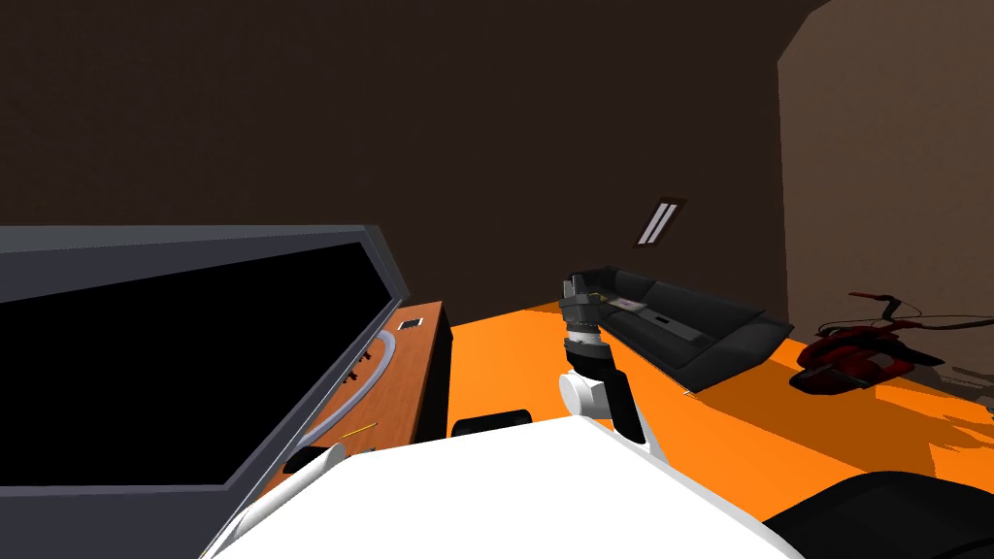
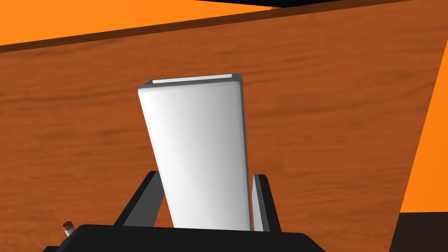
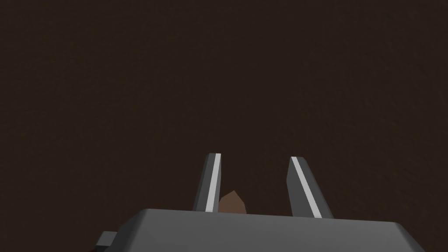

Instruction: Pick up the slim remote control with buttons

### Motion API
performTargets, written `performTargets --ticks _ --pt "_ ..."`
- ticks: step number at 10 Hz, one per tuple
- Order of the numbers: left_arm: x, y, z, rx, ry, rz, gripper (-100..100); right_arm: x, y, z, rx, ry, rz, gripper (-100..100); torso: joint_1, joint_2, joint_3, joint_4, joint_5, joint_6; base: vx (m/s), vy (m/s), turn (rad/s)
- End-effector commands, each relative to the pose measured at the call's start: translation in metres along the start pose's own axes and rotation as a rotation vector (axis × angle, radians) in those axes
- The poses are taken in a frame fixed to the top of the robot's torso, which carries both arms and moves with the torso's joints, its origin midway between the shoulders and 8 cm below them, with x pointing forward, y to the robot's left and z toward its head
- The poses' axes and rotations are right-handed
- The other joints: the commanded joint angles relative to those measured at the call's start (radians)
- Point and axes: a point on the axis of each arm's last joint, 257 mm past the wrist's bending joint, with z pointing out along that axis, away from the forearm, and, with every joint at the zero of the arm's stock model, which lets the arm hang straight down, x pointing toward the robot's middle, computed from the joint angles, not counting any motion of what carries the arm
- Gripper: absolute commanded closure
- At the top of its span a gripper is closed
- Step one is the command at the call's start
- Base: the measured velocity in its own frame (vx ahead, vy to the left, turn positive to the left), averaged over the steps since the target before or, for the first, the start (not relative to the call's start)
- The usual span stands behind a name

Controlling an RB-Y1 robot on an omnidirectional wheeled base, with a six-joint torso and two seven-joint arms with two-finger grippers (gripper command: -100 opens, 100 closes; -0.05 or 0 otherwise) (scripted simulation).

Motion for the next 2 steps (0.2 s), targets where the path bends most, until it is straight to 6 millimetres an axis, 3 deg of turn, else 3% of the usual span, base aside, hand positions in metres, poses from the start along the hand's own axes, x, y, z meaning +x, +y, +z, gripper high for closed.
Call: performTargets --ticks 1,2 --pt "0.0 0.0 0.0 0.0 0.0 0.0 100 0.0 0.0 0.0 0.0 0.0 0.0 0 0.0 0.0 0.0 0.0 0.0 0.0 0.0 0.0 0.0" --pt "-0.0006 0.0001 -0.0007 -0.001 0.0 0.001 0 0.0 0.0 0.0 0.0 0.0 0.0 0 0.0 0.0 0.0 0.0 0.0 0.0 0.0 0.0 0.0"
